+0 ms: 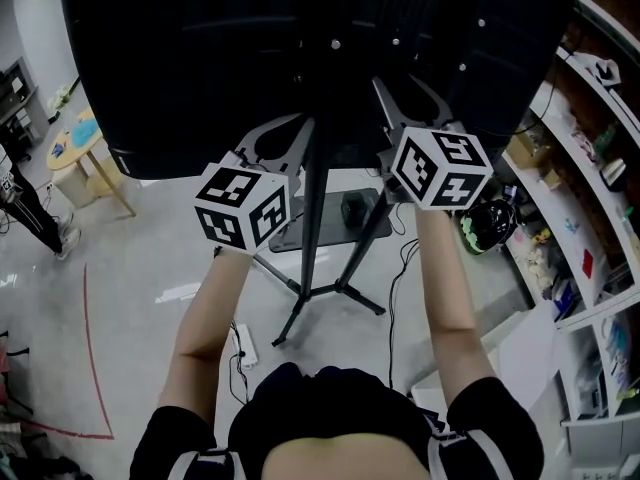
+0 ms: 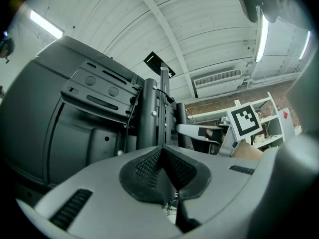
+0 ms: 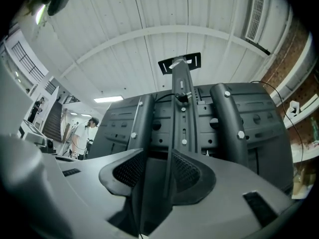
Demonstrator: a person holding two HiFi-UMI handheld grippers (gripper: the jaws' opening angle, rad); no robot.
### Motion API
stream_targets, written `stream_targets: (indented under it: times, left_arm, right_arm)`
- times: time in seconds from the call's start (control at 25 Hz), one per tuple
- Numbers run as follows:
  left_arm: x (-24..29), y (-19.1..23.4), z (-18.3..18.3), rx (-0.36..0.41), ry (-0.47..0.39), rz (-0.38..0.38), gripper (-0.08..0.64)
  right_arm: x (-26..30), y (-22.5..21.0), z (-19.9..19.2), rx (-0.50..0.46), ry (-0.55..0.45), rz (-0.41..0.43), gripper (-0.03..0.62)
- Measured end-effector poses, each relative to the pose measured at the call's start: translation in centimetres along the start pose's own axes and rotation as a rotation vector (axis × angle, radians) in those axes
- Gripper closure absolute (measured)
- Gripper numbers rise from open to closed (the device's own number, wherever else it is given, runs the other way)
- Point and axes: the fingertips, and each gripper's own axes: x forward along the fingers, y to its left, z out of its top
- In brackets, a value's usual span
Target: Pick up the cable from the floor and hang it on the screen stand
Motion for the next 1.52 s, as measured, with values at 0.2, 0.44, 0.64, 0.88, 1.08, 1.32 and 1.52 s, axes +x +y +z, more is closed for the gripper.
stream_targets:
  times: [0.2,0.44,0.64,0.88,1.08,1.32,1.52]
  left_arm:
    - [-0.3,-1.3,-1.4,-0.033,0.001,-0.006,0.555]
    - [-1.6,-3.4,-3.6,-0.048,0.004,-0.005,0.555]
    - [-3.0,-5.9,-5.8,-0.039,0.014,-0.004,0.555]
    - [-4.4,-8.0,-9.2,-0.025,0.044,0.01,0.555]
    - [-6.6,-9.5,-12.2,-0.027,0.071,0.044,0.555]
    - [-9.0,-11.1,-15.0,-0.068,0.093,0.075,0.555]
    - [-10.3,-13.2,-17.0,-0.079,0.11,0.089,0.555]
  right_arm:
    - [-3.0,1.5,-2.2,0.045,0.013,0.022,0.419]
    - [-6.7,4.0,-5.4,0.09,0.041,0.054,0.419]
    - [-10.0,6.0,-9.0,0.137,0.091,0.059,0.44]
    - [-13.3,7.0,-12.5,0.198,0.111,-0.01,0.522]
    - [-15.8,7.6,-14.8,0.317,0.114,-0.036,0.552]
    - [-19.0,7.6,-16.4,0.3,0.112,-0.095,0.563]
    - [-21.3,8.3,-17.8,0.249,0.124,-0.095,0.566]
